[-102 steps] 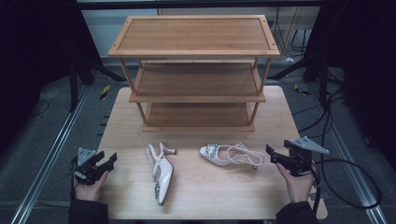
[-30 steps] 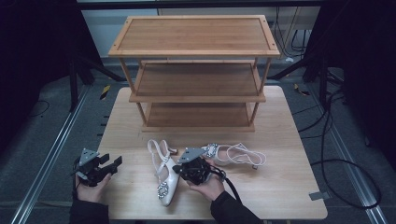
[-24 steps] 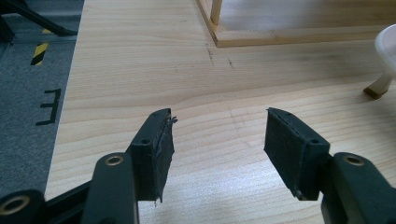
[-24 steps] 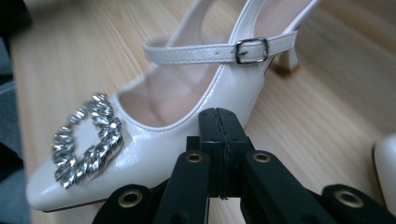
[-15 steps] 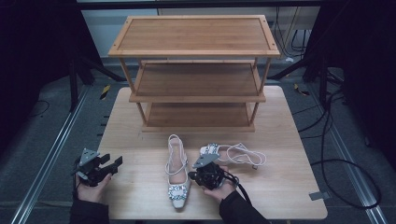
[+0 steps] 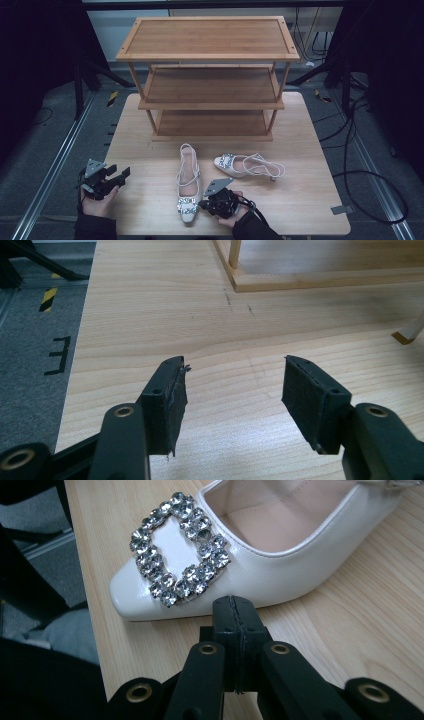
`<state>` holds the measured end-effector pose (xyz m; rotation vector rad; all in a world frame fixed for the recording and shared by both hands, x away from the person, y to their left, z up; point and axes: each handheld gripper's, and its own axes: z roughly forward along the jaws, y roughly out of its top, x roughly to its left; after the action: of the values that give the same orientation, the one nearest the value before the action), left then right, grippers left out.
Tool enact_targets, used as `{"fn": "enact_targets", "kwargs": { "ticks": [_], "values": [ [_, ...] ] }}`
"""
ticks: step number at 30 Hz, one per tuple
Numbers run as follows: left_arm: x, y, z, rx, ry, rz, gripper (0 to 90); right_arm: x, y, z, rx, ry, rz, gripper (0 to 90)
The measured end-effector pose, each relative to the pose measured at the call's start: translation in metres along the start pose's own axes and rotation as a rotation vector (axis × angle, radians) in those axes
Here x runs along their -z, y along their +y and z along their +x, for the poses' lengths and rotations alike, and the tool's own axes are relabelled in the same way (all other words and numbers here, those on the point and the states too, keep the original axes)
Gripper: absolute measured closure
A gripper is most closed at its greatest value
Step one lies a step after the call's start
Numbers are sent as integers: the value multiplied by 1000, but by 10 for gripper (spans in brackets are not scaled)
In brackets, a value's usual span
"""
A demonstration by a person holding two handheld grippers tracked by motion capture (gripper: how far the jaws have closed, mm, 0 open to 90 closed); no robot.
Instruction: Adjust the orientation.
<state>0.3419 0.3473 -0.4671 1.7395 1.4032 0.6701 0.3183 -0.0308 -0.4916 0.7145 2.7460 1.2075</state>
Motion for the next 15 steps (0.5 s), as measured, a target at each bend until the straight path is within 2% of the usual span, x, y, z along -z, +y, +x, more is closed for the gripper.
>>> {"fn": "enact_targets", "kwargs": {
  "ticks": [3, 7, 15],
  "values": [
    [1, 1, -1, -5, 2, -5, 416, -10, 7, 7, 11, -28, -9, 900],
    [2, 1, 1, 4, 10, -13, 415, -28, 20, 16, 0, -63, -40, 900],
    [4, 1, 5, 11, 18, -19, 414, -68, 49, 31, -5, -38, -92, 900]
  ]
}}
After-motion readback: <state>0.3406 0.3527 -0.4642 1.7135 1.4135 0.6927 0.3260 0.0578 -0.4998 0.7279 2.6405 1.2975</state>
